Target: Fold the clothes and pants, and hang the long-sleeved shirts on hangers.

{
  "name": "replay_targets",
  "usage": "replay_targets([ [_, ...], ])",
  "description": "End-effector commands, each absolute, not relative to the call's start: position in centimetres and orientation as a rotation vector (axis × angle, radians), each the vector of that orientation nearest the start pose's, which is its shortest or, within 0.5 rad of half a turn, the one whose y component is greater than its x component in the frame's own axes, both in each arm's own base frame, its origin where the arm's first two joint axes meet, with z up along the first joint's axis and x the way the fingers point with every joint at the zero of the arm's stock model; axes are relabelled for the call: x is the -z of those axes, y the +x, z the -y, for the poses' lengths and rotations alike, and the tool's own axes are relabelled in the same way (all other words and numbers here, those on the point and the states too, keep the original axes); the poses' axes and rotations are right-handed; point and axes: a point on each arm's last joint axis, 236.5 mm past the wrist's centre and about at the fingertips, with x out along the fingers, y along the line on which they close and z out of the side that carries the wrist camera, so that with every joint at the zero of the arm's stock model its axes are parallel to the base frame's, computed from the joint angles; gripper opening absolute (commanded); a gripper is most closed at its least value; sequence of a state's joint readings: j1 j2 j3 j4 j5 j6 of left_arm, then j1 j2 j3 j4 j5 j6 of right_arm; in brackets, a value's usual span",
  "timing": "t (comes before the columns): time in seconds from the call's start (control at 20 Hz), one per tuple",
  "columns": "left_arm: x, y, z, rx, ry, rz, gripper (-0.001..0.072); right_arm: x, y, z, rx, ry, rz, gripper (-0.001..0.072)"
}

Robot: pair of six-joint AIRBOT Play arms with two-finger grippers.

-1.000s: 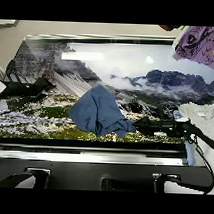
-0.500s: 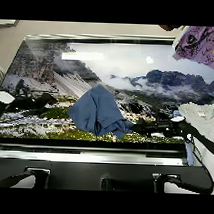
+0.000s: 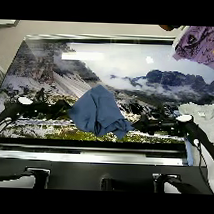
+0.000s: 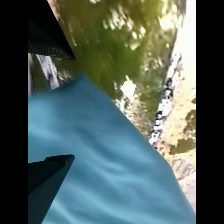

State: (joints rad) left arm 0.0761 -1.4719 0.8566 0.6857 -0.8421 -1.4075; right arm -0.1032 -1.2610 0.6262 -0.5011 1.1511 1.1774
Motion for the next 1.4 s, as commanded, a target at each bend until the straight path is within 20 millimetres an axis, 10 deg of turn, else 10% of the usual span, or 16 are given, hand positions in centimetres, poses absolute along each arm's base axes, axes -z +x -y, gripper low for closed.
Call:
replay_targets([
  [0.0, 10.8, 39.3, 12.6, 0.178, -0.866, -1.298, 0.0620, 2.8, 28.9, -16.0, -0.508, 0.937, -1.365, 0.0029],
  [0.15, 9.8, 40.5, 13.6, 0.210, -0.860, -1.272, 0.0017, 0.9, 29.4, -15.8, -0.519, 0.904, -1.309, 0.0029],
  [0.3, 3.4, 44.3, 13.2, 0.285, -0.812, -1.127, 0.0015, -3.0, 32.1, -14.3, -0.512, 0.763, -1.205, 0.0029],
  [0.55, -18.9, 49.8, 7.9, 0.260, -0.503, -0.646, 0.0014, -20.4, 38.7, -10.9, -0.524, 0.364, -0.821, 0.0029],
  [0.75, -38.4, 44.4, 3.3, 0.136, -0.350, -0.246, 0.0014, -36.6, 37.1, -7.7, -0.405, 0.117, -0.492, 0.0029],
  [0.9, -47.0, 36.6, 2.3, 0.112, -0.286, -0.059, 0.0015, -46.0, 32.1, -6.5, -0.326, 0.027, -0.250, 0.0029],
  [1.15, -51.5, 25.6, 3.0, 0.140, -0.281, 0.054, 0.0016, -51.1, 23.9, -7.0, -0.307, -0.001, -0.075, 0.0029],
  [1.35, -46.3, 26.4, 3.4, 0.128, -0.329, -0.152, 0.0015, -49.1, 25.8, -8.3, -0.368, 0.112, -0.165, 0.0029],
])
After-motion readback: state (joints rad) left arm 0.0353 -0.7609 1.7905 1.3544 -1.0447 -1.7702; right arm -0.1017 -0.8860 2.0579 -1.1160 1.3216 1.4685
